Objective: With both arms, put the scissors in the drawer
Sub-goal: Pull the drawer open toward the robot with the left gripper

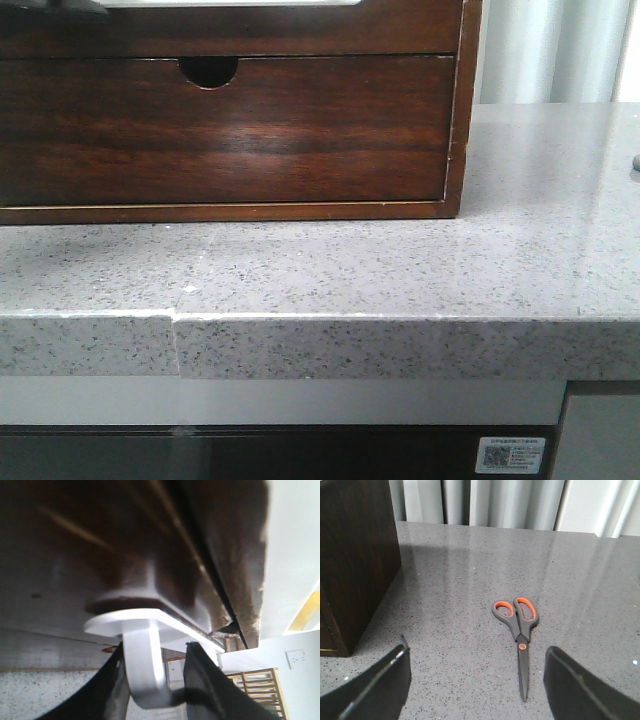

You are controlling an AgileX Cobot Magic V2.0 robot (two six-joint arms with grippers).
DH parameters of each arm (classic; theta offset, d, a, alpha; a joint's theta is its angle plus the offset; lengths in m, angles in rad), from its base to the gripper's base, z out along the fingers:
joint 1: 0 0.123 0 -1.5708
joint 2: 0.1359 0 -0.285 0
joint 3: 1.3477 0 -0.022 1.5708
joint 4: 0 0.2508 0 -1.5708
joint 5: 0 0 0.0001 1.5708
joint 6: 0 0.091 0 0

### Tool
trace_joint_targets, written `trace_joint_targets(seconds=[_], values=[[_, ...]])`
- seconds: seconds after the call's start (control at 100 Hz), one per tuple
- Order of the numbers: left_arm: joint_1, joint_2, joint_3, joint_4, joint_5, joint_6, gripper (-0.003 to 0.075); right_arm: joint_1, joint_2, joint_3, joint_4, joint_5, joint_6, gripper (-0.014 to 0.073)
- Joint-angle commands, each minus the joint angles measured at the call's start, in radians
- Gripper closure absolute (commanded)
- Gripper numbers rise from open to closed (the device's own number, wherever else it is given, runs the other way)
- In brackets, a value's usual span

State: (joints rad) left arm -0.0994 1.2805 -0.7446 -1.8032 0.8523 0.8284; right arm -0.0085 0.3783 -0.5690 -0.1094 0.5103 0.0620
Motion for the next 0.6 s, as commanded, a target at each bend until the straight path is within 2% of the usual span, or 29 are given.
trace_joint_targets(seconds=[0.0,0.22,0.59], values=[[0.002,-0.025,-0.033,-0.040,0.122,0.046,0.0612,-0.001,0.016,-0.033,-0.002,-0.080,-0.004,0.0092],[0.054,-0.087,0.021,-0.011,0.193,0.046,0.0643,-0.001,0.016,-0.033,-0.002,-0.078,-0.004,0.0092],[0.077,-0.406,0.263,0.044,0.213,0.046,0.0660,-0.001,0.016,-0.033,-0.002,-0.074,-0.004,0.0092]])
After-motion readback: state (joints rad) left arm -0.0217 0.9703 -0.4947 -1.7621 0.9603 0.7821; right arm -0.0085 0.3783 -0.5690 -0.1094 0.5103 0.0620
